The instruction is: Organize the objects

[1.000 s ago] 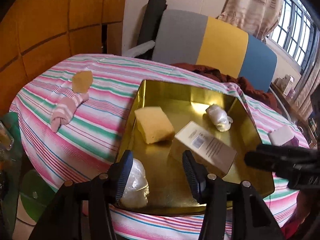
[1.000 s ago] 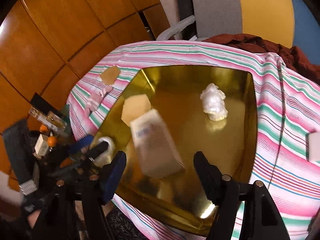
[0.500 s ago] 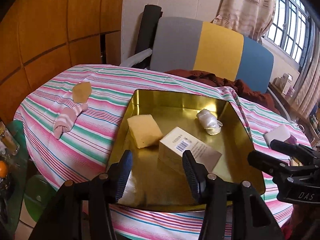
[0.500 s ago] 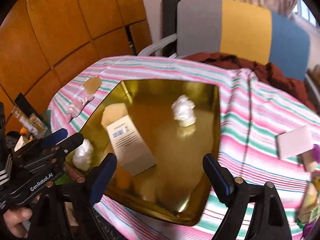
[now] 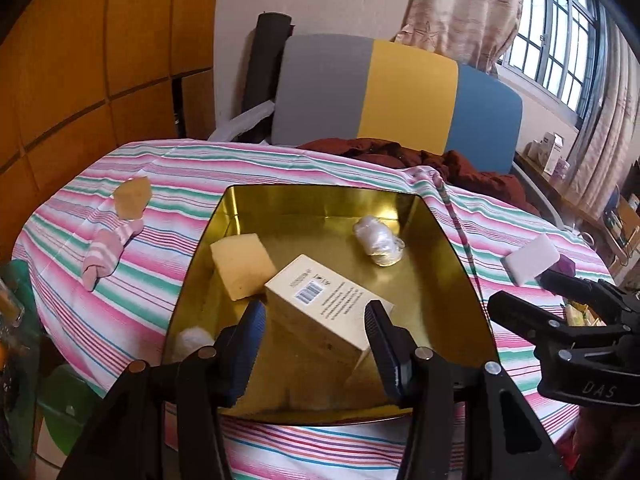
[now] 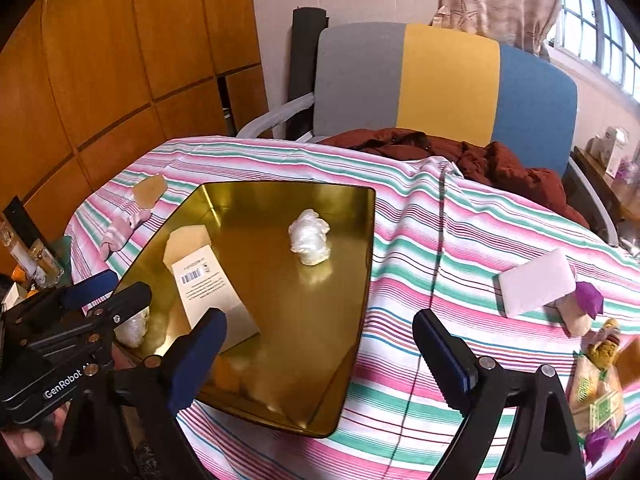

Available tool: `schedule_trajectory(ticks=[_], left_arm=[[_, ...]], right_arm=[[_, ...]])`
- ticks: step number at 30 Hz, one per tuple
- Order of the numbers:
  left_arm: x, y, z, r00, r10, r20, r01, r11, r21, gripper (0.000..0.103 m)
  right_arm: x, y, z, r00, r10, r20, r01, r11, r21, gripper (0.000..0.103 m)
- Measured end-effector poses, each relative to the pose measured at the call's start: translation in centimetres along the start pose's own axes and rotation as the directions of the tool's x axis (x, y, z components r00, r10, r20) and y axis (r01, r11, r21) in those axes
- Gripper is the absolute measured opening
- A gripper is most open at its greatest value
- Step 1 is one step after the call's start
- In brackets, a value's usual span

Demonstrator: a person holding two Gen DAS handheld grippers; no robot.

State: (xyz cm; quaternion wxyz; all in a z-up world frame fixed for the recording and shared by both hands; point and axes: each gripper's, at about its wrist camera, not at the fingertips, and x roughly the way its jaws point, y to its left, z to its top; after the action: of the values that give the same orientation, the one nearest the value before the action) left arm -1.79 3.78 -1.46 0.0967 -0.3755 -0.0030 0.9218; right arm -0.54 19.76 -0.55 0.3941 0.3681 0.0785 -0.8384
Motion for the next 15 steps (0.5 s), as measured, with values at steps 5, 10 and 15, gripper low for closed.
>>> schedule_trajectory(ticks=[5, 10, 15], left_arm=[[0.2, -0.8, 0.1, 1.0, -0.022, -0.002, 0.022, 1.0, 0.021, 0.052], [0.4, -1.6, 0.0, 0.999, -0.04, -0.003, 0.04, 0.999, 0.037, 0.052], [0.7, -2.1, 0.2, 0.999, -0.047, -0.011, 0.048, 0.998, 0.05, 0.052]], right_arm=[[-0.2, -0.8, -0.3, 1.0, -0.012, 0.004, 0.012, 1.0, 0.014, 0.097], [-0.3, -1.8, -0.7, 1.0, -0.031, 0.005, 0.031, 0.999, 0.035, 0.098], [-0.3, -3.0, -1.0, 0.998, -0.056, 0.003, 0.056, 0.997, 0.057, 0.1]])
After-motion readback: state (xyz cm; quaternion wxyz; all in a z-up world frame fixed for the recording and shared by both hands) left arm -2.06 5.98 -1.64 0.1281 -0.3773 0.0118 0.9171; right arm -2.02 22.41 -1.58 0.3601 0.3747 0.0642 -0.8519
